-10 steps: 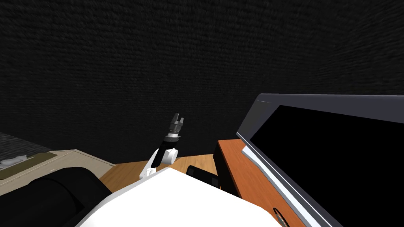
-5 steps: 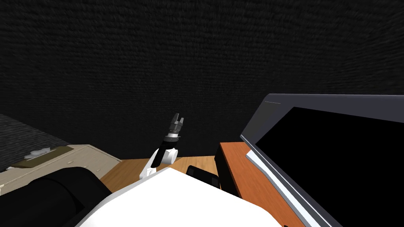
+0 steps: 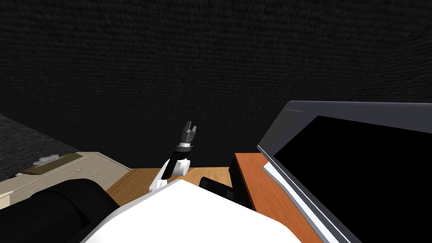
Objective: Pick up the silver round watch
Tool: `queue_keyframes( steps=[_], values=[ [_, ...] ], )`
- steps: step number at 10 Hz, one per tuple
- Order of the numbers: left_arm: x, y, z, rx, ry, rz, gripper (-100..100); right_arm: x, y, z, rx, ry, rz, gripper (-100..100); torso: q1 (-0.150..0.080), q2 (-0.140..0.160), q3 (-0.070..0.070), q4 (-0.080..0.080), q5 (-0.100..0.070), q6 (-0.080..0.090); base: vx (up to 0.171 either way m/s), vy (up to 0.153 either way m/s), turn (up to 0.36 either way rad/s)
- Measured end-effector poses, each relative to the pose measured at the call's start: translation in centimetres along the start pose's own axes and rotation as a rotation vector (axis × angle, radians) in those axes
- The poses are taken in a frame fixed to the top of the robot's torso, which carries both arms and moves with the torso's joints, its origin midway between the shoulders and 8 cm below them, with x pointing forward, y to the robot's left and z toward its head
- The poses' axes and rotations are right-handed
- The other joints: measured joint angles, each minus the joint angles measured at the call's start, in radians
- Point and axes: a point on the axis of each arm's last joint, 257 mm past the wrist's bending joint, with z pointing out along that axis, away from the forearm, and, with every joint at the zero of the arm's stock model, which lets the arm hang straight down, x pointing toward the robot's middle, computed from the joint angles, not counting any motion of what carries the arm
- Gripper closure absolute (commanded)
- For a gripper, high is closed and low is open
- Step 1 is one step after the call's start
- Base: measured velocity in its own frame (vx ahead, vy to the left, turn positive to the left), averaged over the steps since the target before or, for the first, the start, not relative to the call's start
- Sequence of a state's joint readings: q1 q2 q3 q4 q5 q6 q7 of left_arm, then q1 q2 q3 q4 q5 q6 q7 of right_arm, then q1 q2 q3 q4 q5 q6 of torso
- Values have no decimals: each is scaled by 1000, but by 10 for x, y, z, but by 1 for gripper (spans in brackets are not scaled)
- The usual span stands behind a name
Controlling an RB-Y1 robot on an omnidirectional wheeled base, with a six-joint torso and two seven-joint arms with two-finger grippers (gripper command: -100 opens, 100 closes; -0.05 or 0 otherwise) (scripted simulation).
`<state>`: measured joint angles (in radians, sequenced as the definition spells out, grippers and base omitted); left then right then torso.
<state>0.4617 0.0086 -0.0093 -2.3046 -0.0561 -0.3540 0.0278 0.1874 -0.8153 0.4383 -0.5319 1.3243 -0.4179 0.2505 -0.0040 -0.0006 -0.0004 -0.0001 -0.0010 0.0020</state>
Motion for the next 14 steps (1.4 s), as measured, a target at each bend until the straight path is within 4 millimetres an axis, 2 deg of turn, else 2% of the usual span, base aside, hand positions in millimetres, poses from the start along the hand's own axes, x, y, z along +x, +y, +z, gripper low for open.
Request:
queue_keyframes(
  steps=[1, 5, 6, 7, 8, 10, 13, 14],
  values=[
    [0, 0, 0, 0, 0, 0, 0, 0, 0, 1, 1, 1, -2, 100, 2, 0, 0, 0, 1, 0, 1, -8, -1],
    [0, 0, 0, 0, 0, 0, 0, 1, 2, 1, -2, 2, -8, 100, 6, 1, 1, 1, 2, 2, 0, -1, 3],
    [0, 0, 0, 0, 0, 0, 0, 1, 2, 1, -3, 2, -9, 0, 6, 2, 1, 1, 2, 2, 0, 0, 0],
    [0, 0, 0, 0, 0, 0, 0, 0, 2, 1, -3, 2, -11, 100, 6, 2, 2, 1, 2, 2, 7, -3, -34],
    [0, 0, 0, 0, 0, 0, 0, 0, 2, 1, -2, 1, -10, 100, 6, 2, 2, 2, 2, 3, 4, 41, -84],
    [0, 0, 0, 0, 0, 0, 0, 2, -11, -10, 1, 2, -18, 100, 12, 3, 2, 2, 4, 2, -12, 74, -36],
    [0, 0, 0, 0, 0, 0, 0, 2, -17, -11, 1, -1, -9, 100, 7, 3, 2, 2, 3, 2, -4, 9, 3],
    [0, 0, 0, 0, 0, 0, 0, 2, -17, -11, 0, 0, -11, 0, 7, 3, 2, 2, 3, 2, 0, 0, 0]
  ],
)
